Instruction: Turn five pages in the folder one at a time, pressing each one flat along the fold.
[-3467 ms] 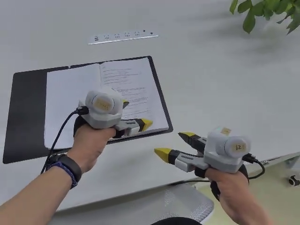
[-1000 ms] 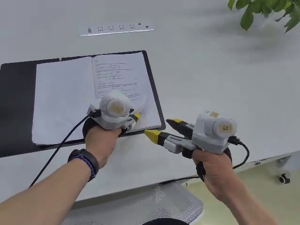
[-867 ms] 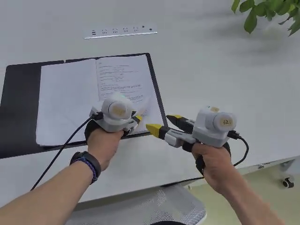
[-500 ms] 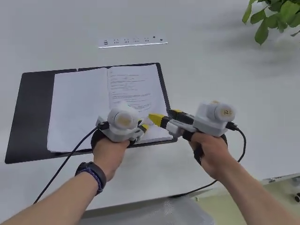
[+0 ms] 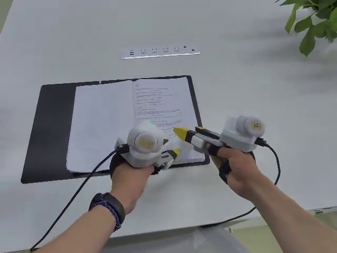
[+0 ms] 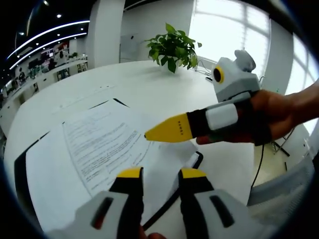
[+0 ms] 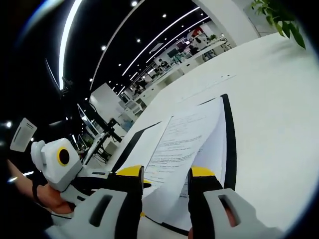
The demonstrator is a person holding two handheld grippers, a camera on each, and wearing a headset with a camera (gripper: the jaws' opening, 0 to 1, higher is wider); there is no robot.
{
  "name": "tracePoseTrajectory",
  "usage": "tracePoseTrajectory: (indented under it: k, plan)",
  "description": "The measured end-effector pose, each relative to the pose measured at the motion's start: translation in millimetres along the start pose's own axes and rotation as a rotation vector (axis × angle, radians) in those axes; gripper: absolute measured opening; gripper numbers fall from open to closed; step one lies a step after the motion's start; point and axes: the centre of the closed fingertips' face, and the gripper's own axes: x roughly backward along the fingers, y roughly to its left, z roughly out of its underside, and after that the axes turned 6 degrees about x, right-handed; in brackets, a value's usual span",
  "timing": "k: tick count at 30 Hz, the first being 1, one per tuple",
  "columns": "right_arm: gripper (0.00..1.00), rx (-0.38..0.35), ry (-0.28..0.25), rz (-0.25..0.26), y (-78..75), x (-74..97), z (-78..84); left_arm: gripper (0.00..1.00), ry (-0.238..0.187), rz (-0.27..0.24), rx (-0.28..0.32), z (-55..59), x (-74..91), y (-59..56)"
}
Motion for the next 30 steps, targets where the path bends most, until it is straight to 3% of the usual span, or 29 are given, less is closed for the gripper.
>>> tracePoseTrajectory:
  k: [5,9,25,30]
  plan:
    - [0.21,-0.012,-0.013,0.013,-2.6,3.0,-1.1,0.39,0.012,-0.01,0.002,2.5,10.5,0.6]
    - [0.1,-0.006,-0.006,0.02,-3.0,4.9,0.4,0.42,0.007,-0.028,0.01,4.8,21.2,4.5]
    - [0.0,0.015,-0.035,0.013,14.2,-1.0,-14.1,0.5,-0.046,-0.101,0.048,-3.9,58.0,35.0]
    - [0.0,-0.011,-0.048,0.016,18.2,-5.2,-17.3,0.53,-0.054,-0.12,0.058,-3.7,72.5,44.4]
